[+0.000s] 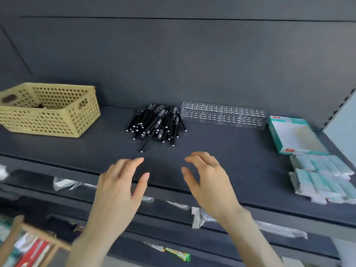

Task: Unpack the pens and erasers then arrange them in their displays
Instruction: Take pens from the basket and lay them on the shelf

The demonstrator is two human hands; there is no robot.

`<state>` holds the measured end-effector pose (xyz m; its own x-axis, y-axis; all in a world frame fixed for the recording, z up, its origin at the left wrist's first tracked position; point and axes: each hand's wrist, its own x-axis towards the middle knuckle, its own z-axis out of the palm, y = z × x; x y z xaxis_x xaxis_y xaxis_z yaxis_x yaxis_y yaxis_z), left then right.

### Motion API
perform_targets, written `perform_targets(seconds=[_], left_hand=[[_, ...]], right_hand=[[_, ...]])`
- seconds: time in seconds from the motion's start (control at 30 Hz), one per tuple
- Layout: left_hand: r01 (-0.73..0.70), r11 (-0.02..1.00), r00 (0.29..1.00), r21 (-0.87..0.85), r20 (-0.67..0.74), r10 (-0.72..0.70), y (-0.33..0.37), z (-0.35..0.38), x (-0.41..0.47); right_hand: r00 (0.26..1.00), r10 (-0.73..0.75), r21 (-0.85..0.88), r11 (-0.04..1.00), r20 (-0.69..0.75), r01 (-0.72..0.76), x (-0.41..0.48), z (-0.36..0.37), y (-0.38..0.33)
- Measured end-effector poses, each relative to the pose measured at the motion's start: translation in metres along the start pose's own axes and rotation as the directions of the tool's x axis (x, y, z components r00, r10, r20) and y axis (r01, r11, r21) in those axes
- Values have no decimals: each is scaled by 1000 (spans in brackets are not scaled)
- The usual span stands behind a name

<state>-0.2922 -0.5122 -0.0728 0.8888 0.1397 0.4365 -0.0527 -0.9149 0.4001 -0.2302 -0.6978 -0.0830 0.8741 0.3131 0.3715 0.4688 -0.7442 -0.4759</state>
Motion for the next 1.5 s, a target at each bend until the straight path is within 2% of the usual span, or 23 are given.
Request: perform_targets(seconds=[0.27, 0.47, 0.77, 0.87, 1.07, 1.17, 1.3, 1.4, 1.5], left_hand=[[91, 995, 995, 51, 34, -93, -122, -53, -1], [53, 998, 999, 25, -16, -52, -182, -65, 40], [-56, 998, 995, -18, -85, 54, -255, -88, 131], [-52, 998, 993, -19, -111, 49, -284, -98, 159], [5, 999, 998, -37, -63, -8, -342, -118, 202], [55, 996, 998, -69, 29, -53, -374, -126, 228], [93, 993, 947, 73, 301, -111, -414, -130, 268], [-49, 968, 844, 247, 529, -92, -440, -124, 301], [-243, 902, 744, 356, 665, -63, -455, -111, 319]], right_hand=[[992, -66, -4, 998, 107, 67, 38, 84, -103], [995, -80, -24, 996, 67, 82, 94, 118, -138], [993, -116, 74, 990, -27, 118, 201, 159, -187], [986, -159, 101, 981, -54, 164, 233, 176, -209], [985, -170, 87, 982, 5, 169, 280, 205, -242], [983, -175, 79, 982, 49, 171, 300, 217, -258], [967, -164, 20, 986, 193, 164, 321, 231, -275], [924, -115, -65, 987, 365, 148, 336, 248, -287], [862, -46, -145, 980, 504, 137, 348, 261, -293]])
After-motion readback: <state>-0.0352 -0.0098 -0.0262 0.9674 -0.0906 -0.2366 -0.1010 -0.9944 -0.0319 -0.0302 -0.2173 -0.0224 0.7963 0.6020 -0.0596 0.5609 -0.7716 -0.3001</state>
